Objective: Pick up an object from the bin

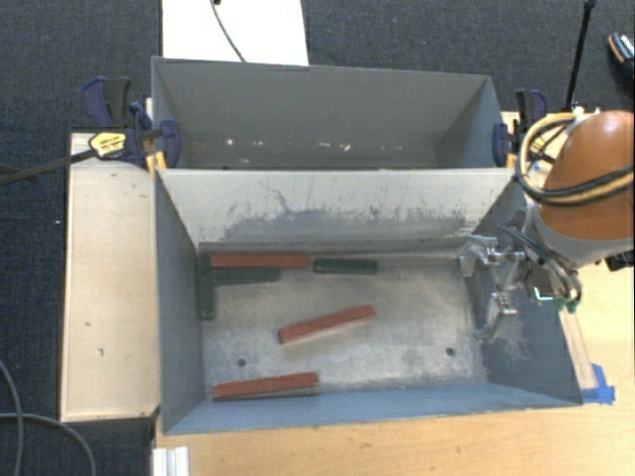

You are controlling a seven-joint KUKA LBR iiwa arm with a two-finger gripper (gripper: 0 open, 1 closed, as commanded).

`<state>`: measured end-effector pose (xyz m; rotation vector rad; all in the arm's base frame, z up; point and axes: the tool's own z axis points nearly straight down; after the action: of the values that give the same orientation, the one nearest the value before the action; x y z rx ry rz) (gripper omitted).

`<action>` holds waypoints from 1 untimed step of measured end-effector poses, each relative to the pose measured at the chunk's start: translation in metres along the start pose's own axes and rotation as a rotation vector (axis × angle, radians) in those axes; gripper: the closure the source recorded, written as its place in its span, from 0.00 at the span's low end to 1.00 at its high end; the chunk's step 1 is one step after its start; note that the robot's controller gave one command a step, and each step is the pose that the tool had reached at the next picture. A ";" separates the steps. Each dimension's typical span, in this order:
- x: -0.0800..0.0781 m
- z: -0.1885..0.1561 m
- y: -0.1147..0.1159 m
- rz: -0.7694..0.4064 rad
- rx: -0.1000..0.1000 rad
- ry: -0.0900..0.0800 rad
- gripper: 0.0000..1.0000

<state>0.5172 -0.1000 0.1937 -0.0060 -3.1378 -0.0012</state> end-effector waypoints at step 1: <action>-0.025 0.125 0.067 -0.237 -0.002 0.000 0.00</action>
Offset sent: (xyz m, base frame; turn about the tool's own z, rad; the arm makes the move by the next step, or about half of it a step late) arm 0.0253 0.0648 -0.1222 -0.2375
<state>0.5417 -0.0327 0.0687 0.3657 -3.1168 -0.0048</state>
